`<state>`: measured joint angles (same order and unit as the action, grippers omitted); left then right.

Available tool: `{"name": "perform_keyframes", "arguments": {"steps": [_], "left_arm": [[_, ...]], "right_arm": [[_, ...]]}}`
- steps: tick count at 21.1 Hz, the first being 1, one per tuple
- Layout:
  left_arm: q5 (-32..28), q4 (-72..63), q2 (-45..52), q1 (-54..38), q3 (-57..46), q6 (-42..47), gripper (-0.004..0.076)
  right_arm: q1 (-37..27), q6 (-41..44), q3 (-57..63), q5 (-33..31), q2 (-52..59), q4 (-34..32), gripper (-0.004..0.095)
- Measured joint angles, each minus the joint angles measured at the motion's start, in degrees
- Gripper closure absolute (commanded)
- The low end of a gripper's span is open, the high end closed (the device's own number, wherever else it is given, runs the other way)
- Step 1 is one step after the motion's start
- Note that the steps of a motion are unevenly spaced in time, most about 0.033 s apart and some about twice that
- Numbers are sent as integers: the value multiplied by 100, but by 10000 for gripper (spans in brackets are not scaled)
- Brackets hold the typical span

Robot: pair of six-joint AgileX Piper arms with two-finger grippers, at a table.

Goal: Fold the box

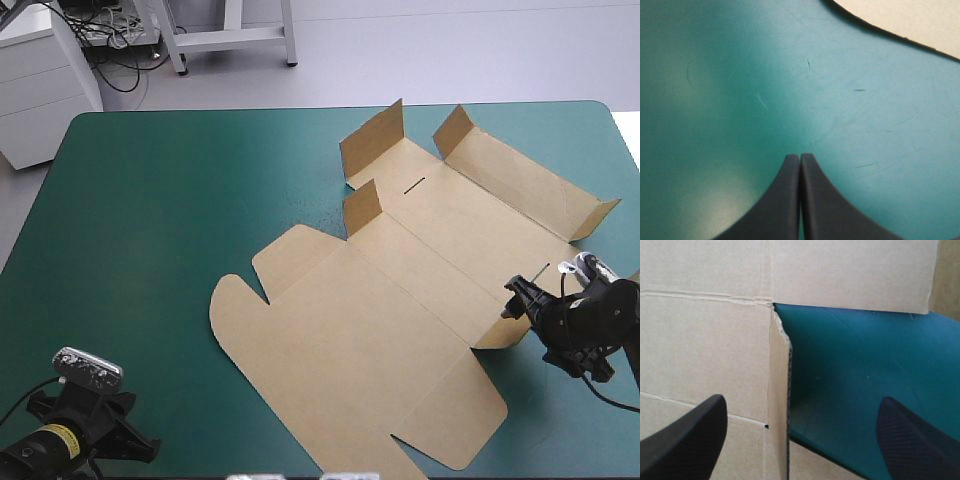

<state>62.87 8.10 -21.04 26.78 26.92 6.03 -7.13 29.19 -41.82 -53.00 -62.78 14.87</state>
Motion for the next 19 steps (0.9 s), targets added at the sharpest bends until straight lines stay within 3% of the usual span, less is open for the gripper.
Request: {"name": "perform_keyframes", "arguments": {"steps": [3,5,8,10,19], "left_arm": [[0,0,0,0,0,0,756],[0,0,0,0,0,0,756],[0,0,0,0,0,0,756],[0,0,0,0,0,0,756],[0,0,0,0,0,0,756]], "right_arm": [[0,-230,0,5,-179,88,241],[0,-454,0,77,-345,220,399],[0,-532,0,115,-497,273,750],[0,-539,-1,114,-577,293,932],[0,-1772,-74,161,-734,644,931]]}}
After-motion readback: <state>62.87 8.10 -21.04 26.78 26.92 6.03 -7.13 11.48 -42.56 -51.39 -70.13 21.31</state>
